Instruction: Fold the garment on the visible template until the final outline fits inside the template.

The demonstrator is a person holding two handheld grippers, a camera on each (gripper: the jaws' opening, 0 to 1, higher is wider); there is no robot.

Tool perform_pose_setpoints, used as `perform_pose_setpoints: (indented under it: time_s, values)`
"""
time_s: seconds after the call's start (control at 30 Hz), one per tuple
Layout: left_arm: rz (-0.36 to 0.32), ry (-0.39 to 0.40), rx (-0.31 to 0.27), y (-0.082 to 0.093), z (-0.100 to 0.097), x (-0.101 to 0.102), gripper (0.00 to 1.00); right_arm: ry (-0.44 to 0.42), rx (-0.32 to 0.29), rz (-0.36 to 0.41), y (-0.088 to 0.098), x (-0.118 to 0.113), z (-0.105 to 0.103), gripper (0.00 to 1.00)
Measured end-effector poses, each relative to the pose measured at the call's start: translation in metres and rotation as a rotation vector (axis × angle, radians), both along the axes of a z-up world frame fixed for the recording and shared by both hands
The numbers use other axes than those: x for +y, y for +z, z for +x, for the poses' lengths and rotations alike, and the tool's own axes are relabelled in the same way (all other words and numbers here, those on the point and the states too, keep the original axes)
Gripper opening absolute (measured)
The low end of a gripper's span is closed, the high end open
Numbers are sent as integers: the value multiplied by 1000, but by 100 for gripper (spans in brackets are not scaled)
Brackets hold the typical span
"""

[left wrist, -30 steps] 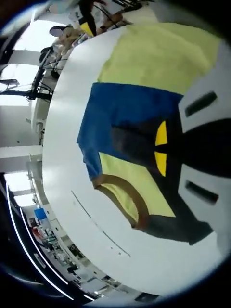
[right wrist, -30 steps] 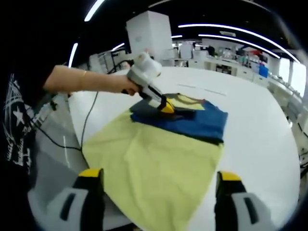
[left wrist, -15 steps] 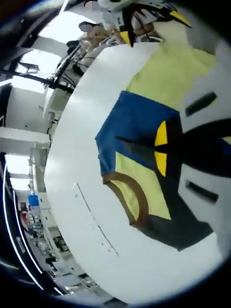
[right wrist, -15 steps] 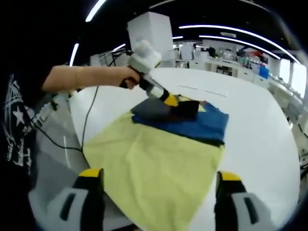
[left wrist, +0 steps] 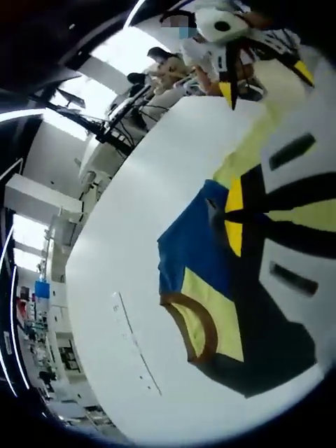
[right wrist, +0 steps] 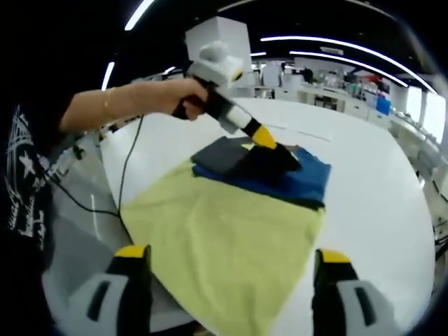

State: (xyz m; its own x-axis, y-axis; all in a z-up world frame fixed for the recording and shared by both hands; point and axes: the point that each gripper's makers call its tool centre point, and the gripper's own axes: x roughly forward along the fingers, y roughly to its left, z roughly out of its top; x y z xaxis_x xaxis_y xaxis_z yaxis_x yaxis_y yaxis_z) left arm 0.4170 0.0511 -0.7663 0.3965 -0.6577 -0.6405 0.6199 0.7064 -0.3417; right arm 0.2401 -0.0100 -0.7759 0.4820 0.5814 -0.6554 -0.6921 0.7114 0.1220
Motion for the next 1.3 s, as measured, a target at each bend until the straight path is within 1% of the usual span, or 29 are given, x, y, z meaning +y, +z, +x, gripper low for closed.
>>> perform_pose_setpoints:
  time_s: [0.03, 0.1, 0.17, 0.23, 0.4, 0.5, 0.6, 0.63, 0.67, 0.73, 0.77, 0.9, 0.93, 1.0, 1.1, 1.17, 1.27, 1.3]
  values:
    - [-9, 12, 22, 1, -6, -3, 0, -1, 0, 0, 0, -1, 0, 97]
    - [-36, 43, 70, 0, -8, -7, 0, -3, 4, 2, 0, -1, -2, 97]
    - [-75, 55, 96, 3, -12, -14, 0, -4, 4, 1, 0, -2, -3, 97]
    - [-97, 78, 141, 4, -18, -19, 0, -5, 5, 3, 0, -2, -3, 97]
    - [-81, 80, 127, 1, -24, -30, 0, -10, 0, 12, 0, -2, -3, 97]
    - [-82, 82, 137, -3, -28, -37, 0, -7, 7, 13, -3, -2, -5, 97]
    - [-80, 104, 138, -8, -32, -39, 0, -7, 10, 8, -5, -4, -6, 97]
    - [-86, 129, 140, -10, -31, -40, 0, -10, 11, 11, -5, -4, -6, 97]
    - [-89, 127, 144, -12, -34, -41, 0, -13, 13, 14, -6, -5, -6, 97]
    - [-90, 129, 169, -19, -42, -44, 0, -9, 14, 14, -6, -6, -7, 96]
    - [-82, 126, 175, -26, -44, -45, 0, -8, 14, 14, -6, -6, -7, 96]
    - [-65, 137, 189, -39, -51, -46, 0, -16, 19, 15, -8, -7, -6, 96]
    - [-63, 134, 193, -45, -51, -47, 0, -18, 19, 18, -8, -8, -6, 96]
    - [-61, 130, 188, -48, -52, -48, 0, -23, 23, 26, -8, -8, -6, 96]
    - [-31, 112, 194, -56, -59, -49, 0, -31, 30, 32, -10, -10, -6, 96]
    - [-20, 97, 188, -62, -59, -49, 0, -35, 36, 34, -11, -10, -7, 95]
    - [-13, 75, 179, -62, -63, -50, 0, -47, 38, 43, -11, -10, -6, 95]
    - [-19, 61, 185, -62, -65, -52, 0, -51, 39, 49, -10, -10, -5, 95]
